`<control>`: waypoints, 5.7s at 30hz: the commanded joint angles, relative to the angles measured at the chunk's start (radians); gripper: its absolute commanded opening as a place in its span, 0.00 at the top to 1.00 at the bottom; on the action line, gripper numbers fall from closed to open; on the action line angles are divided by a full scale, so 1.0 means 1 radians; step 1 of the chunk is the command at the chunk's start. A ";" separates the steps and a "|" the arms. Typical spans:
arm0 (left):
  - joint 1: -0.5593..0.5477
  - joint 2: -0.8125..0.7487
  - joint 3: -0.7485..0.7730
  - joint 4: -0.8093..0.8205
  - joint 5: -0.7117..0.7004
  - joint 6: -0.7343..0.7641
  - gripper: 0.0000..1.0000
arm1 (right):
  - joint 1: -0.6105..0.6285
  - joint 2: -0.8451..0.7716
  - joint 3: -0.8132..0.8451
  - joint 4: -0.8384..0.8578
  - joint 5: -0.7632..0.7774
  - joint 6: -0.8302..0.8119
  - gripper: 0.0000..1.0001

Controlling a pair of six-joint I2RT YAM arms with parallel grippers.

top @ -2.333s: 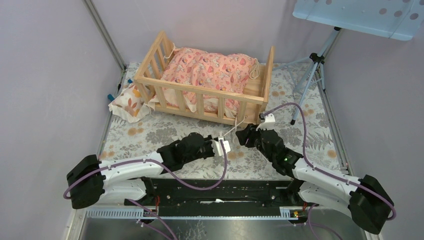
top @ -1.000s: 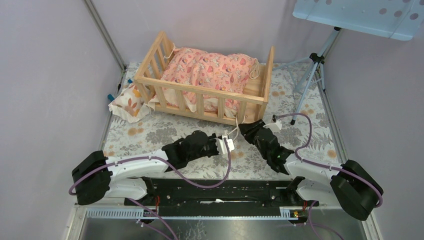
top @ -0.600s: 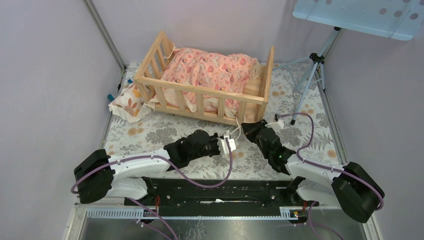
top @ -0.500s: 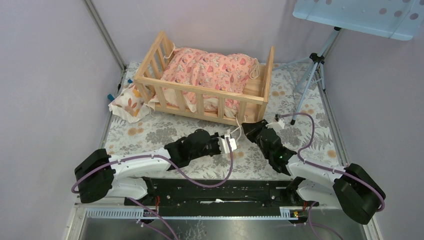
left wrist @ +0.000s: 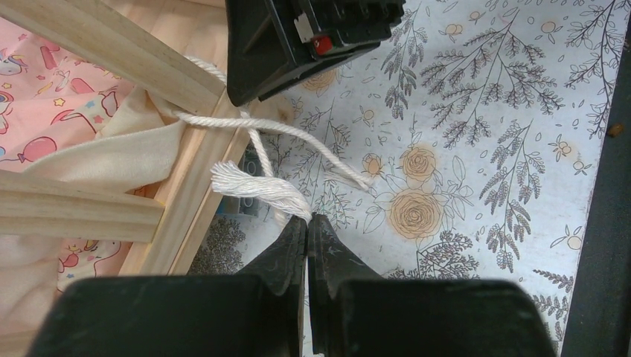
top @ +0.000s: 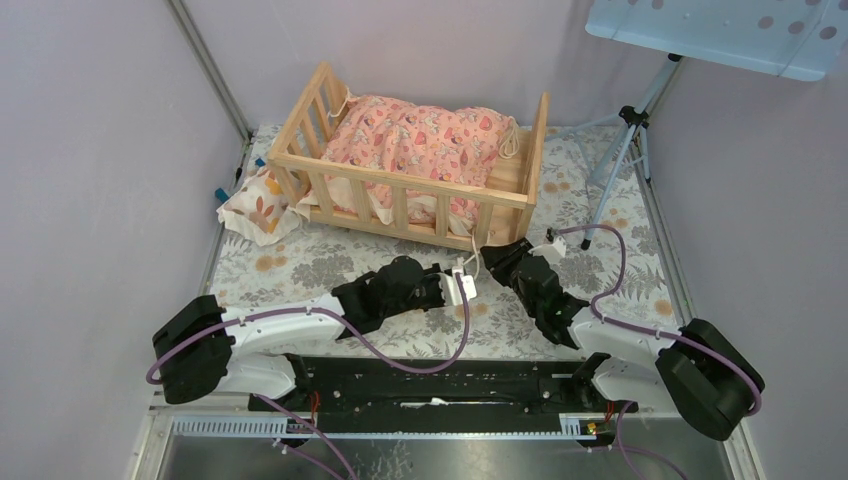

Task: Set up the pet bed
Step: Tie the ropes to the bed frame.

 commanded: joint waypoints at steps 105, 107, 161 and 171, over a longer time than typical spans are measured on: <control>0.083 0.286 0.309 0.104 0.023 -0.064 1.00 | -0.016 -0.274 -0.055 -0.050 -0.127 -0.251 0.96; 0.083 0.287 0.309 0.105 0.023 -0.062 1.00 | -0.015 -0.290 -0.055 -0.066 -0.135 -0.259 0.96; 0.087 0.448 0.416 -0.096 0.196 0.402 1.00 | -0.016 -0.284 -0.020 -0.085 -0.177 -0.303 0.92; 0.090 0.458 0.425 -0.095 0.247 0.452 1.00 | -0.016 -0.300 -0.027 -0.103 -0.144 -0.314 0.79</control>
